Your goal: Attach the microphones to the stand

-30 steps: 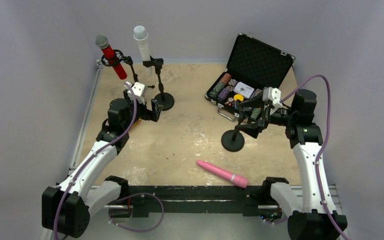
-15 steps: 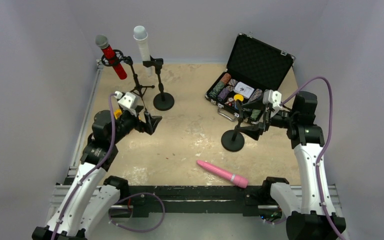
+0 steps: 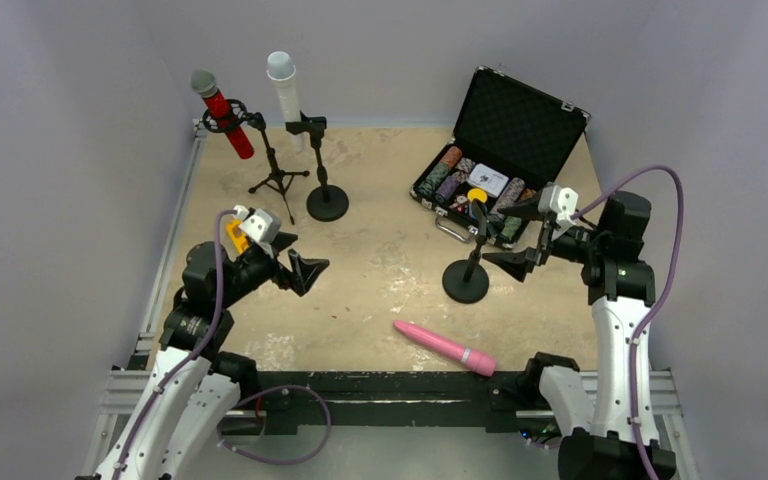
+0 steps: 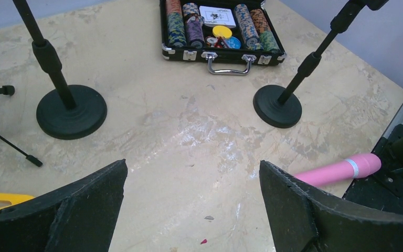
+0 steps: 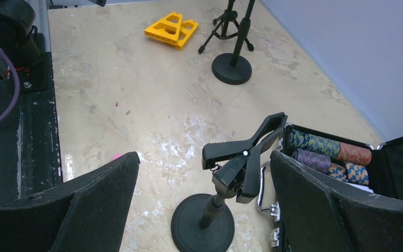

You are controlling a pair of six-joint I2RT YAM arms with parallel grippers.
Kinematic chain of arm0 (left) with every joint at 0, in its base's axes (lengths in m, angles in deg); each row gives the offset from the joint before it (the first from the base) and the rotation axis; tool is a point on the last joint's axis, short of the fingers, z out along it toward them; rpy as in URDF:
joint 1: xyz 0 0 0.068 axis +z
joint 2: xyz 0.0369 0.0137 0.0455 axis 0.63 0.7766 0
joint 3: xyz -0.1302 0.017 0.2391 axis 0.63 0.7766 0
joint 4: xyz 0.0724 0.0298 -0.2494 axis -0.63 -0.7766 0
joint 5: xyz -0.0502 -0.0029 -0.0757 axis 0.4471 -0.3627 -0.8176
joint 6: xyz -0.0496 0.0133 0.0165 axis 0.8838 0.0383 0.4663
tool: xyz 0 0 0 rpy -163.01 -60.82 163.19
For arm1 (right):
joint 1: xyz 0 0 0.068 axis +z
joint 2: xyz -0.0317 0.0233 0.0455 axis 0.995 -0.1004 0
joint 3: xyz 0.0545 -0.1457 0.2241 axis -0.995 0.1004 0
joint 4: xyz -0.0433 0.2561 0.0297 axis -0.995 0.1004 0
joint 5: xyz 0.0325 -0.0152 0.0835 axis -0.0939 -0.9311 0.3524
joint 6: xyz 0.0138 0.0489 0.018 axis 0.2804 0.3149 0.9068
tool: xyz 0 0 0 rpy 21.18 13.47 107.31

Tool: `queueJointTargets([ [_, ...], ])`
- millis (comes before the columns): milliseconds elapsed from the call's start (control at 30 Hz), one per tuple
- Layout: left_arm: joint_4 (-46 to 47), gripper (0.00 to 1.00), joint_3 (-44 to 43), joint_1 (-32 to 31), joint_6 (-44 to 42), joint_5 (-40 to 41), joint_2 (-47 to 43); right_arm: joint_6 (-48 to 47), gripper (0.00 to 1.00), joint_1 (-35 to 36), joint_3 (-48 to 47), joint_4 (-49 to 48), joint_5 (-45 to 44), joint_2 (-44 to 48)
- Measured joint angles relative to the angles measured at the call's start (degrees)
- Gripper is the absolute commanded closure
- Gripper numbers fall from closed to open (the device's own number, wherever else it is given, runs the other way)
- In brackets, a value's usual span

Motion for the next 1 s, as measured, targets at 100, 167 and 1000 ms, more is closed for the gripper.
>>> queueJointTargets([
  [100,-0.1,0.01,0.0,0.0,0.0,0.0,0.6,0.0,0.01,-1.2,1.5,-0.3,1.0,0.6],
  [167,-0.4,0.01,0.0,0.0,0.0,0.2,1.2,0.0,0.01,-1.6,1.8,-0.5,1.3,0.5],
  [1000,-0.8,0.01,0.0,0.0,0.3,-2.4,5.7,-0.2,0.01,-2.0,2.9,-1.4,2.6,0.0],
])
